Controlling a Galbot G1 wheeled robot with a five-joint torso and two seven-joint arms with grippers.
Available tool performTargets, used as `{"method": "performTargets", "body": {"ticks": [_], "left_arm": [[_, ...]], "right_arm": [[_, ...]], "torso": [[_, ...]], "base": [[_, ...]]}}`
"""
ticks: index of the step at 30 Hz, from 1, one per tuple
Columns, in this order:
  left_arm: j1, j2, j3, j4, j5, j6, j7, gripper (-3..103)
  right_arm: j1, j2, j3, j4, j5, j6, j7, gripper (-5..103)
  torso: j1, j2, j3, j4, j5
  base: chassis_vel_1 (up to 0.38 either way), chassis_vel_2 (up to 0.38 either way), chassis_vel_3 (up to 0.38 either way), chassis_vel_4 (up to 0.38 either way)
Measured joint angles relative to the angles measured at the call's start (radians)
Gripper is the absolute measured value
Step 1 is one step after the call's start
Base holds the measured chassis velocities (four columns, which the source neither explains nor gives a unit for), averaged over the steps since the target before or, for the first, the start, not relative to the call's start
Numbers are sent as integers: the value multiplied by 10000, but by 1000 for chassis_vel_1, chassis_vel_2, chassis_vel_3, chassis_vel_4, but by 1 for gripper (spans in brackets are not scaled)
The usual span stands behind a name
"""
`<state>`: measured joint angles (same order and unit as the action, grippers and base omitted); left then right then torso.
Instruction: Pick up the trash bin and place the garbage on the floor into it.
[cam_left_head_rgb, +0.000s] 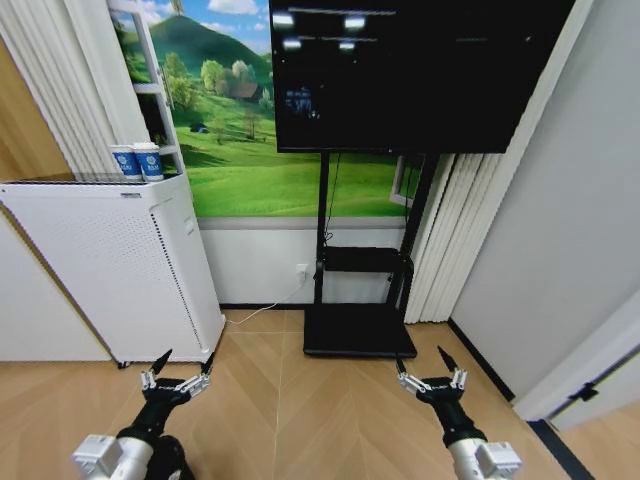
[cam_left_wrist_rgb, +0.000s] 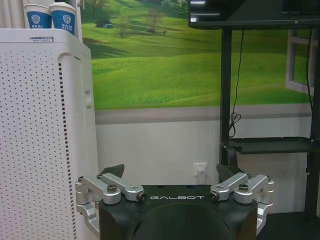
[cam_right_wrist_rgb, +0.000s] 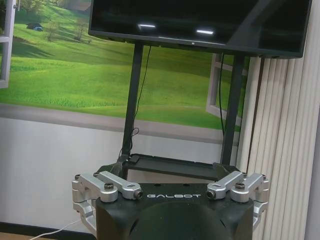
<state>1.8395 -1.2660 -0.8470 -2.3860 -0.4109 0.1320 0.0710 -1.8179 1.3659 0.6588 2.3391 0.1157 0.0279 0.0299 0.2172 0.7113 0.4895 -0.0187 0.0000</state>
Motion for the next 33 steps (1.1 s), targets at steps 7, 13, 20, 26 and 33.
{"method": "performTargets", "body": {"ticks": [7, 13, 20, 26, 33], "left_arm": [[0, 0, 0, 0, 0, 0, 0, 100], [0, 1, 0, 0, 0, 0, 0, 100], [0, 0, 0, 0, 0, 0, 0, 100], [0, 0, 0, 0, 0, 0, 0, 100], [1, 0, 0, 0, 0, 0, 1, 100]], "right_arm": [[0, 0, 0, 0, 0, 0, 0, 100], [0, -1, 0, 0, 0, 0, 0, 100], [0, 0, 0, 0, 0, 0, 0, 100], [1, 0, 0, 0, 0, 0, 0, 100], [1, 0, 1, 0, 0, 0, 0, 100]], "torso": [[66, 161, 95, 0, 0], [67, 160, 94, 0, 0], [59, 127, 76, 0, 0], [47, 102, 61, -1, 1], [35, 84, 48, -1, -5]], "base": [[0, 0, 0, 0], [0, 0, 0, 0], [0, 0, 0, 0], [81, -67, -79, 75], [185, -181, -188, 185]]}}
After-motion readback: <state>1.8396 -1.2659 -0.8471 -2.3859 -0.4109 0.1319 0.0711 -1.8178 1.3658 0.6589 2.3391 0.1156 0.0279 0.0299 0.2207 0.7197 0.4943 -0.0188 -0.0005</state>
